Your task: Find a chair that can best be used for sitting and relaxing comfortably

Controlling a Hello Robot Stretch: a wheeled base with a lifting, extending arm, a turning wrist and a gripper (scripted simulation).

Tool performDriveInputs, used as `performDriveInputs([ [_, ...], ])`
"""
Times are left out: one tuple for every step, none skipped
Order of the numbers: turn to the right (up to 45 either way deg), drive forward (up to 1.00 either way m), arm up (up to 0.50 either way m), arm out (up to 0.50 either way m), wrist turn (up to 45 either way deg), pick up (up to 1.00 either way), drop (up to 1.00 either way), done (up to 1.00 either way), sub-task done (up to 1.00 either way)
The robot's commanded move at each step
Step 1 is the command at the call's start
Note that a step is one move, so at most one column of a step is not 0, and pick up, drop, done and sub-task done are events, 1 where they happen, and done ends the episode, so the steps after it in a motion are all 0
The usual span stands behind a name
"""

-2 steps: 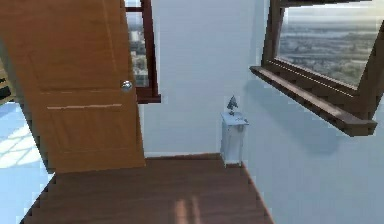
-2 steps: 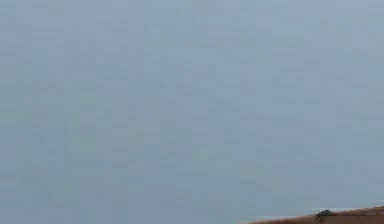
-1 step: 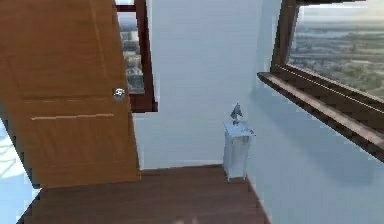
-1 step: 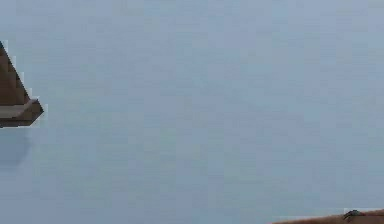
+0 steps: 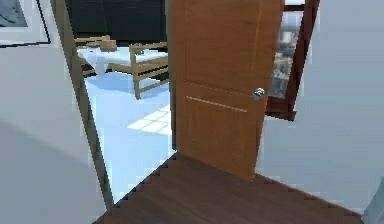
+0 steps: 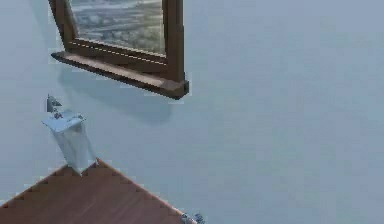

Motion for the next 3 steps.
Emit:
performDriveInputs([
  [0.0, 1.0, 0.0, 0.0, 0.0, 0.0, 0.0, 0.0, 0.0],
  [-6.0, 0.0, 0.0, 0.0, 0.0, 0.0, 0.0, 0.0, 0.0],
  [0.0, 0.3, 0.0, 0.0, 0.0, 0.0, 0.0, 0.0, 0.0],
])
